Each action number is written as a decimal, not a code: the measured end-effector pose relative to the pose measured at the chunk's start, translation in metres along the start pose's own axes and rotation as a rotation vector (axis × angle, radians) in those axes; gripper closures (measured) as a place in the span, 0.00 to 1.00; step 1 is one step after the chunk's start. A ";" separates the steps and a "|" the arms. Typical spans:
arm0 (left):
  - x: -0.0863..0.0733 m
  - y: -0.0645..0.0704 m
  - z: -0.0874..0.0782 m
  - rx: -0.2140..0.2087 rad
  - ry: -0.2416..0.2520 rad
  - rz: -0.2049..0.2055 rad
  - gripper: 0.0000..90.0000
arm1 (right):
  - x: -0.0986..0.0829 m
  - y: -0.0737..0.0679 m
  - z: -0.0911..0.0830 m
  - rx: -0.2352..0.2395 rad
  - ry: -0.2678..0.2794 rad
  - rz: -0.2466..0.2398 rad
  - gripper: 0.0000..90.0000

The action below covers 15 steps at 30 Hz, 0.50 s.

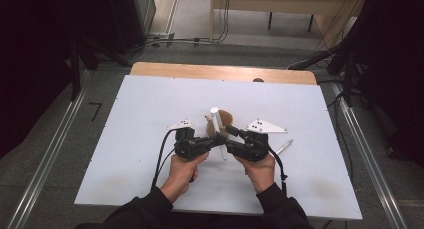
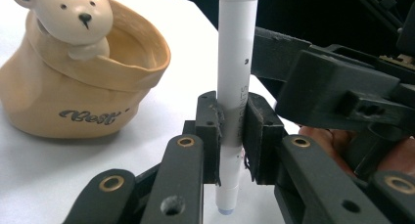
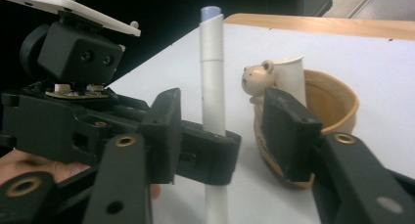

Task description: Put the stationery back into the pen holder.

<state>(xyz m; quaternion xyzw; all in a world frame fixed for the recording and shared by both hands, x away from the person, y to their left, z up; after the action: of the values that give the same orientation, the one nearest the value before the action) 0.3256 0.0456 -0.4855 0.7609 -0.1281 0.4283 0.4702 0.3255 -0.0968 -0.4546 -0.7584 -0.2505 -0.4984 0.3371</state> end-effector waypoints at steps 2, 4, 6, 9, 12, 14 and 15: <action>0.001 0.000 -0.001 0.000 0.005 0.001 0.88 | 0.001 0.001 -0.003 0.000 0.005 0.005 0.49; 0.002 -0.001 -0.002 0.000 0.007 -0.002 0.88 | 0.002 0.003 -0.006 -0.002 0.010 0.004 0.47; 0.002 -0.001 -0.002 -0.001 0.008 -0.004 0.88 | 0.003 0.005 -0.009 -0.006 0.007 0.005 0.44; 0.002 -0.001 -0.002 -0.002 0.008 -0.004 0.88 | 0.001 0.008 -0.012 -0.019 0.001 0.004 0.42; 0.003 0.000 -0.002 -0.003 0.010 -0.006 0.88 | 0.000 0.012 -0.014 -0.026 -0.002 0.008 0.40; 0.003 0.000 -0.003 -0.004 0.015 -0.006 0.88 | -0.001 0.013 -0.015 -0.030 -0.007 0.009 0.37; 0.003 0.000 -0.003 -0.004 0.015 -0.004 0.88 | -0.001 0.014 -0.016 -0.035 -0.010 0.011 0.37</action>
<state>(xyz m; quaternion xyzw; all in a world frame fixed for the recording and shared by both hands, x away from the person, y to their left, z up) 0.3261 0.0488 -0.4824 0.7572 -0.1240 0.4326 0.4734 0.3259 -0.1181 -0.4549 -0.7680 -0.2393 -0.4971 0.3253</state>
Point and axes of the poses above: each handheld gripper's, and its own axes: z roughly forward along the jaws, x roughly out of its top, y roughly to its right, the point moved 5 cm from there along z, roughly forward along the jaws, and after that the axes turned 6 degrees about y, right-handed, at the moved point
